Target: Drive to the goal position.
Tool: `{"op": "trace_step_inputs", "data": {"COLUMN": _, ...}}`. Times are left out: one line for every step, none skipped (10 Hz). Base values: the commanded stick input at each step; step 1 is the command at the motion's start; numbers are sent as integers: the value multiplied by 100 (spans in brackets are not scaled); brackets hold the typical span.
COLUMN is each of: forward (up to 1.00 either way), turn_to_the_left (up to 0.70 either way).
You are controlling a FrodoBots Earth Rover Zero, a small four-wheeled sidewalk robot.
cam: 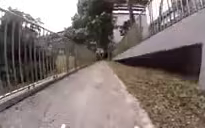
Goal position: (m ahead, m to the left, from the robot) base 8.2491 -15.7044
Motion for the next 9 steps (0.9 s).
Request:
{"op": "trace_step_inputs", "data": {"forward": 100, "turn_to_the_left": 0}}
{"op": "trace_step_inputs", "data": {"forward": 100, "turn_to_the_left": 0}}
{"op": "trace_step_inputs", "data": {"forward": 100, "turn_to_the_left": 0}}
{"op": "trace_step_inputs", "data": {"forward": 100, "turn_to_the_left": 0}}
{"op": "trace_step_inputs", "data": {"forward": 100, "turn_to_the_left": 0}}
{"op": "trace_step_inputs", "data": {"forward": 100, "turn_to_the_left": 0}}
{"op": "trace_step_inputs", "data": {"forward": 100, "turn_to_the_left": 0}}
{"op": "trace_step_inputs", "data": {"forward": 100, "turn_to_the_left": 0}}
{"op": "trace_step_inputs", "data": {"forward": 100, "turn_to_the_left": 0}}
